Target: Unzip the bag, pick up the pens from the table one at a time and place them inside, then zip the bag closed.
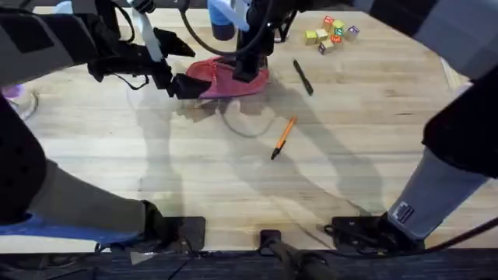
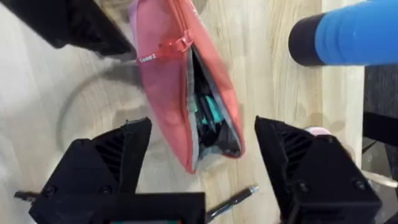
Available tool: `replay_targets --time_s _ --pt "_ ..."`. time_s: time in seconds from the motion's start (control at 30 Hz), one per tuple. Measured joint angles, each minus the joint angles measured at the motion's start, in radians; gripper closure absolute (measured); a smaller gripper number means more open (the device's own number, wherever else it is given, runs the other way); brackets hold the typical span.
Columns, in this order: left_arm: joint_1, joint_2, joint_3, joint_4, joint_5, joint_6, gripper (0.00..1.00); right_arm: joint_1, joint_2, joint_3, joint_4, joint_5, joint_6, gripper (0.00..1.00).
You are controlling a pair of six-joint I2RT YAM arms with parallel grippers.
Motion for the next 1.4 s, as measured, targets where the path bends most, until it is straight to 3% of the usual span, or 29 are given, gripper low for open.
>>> replay_targets --time_s 0.2,0.3,0.33,0.7,1.1,1.4 --pt "0.000 0.000 0.000 0.000 0.000 0.000 0.007 -0.008 -0.047 -0.005 -0.035 0.000 0.012 0.004" --pt "0.000 0.000 0.000 0.000 0.000 0.000 0.008 -0.059 -0.124 -0.063 -0.035 0.000 0.035 0.004" --pt "0.000 0.000 0.000 0.000 0.000 0.000 0.007 -0.126 -0.179 -0.135 -0.028 0.000 0.064 0.004" --pt "0.000 0.000 0.000 0.000 0.030 0.000 0.007 -0.285 -0.273 -0.314 0.023 0.000 0.228 0.005" --pt "0.000 0.000 0.000 0.000 0.038 0.000 0.007 -0.298 -0.281 -0.351 0.006 0.086 0.554 0.004" --pt "0.000 0.000 0.000 0.000 0.045 0.000 0.007 -0.298 -0.281 -0.351 0.006 0.102 0.628 0.004"
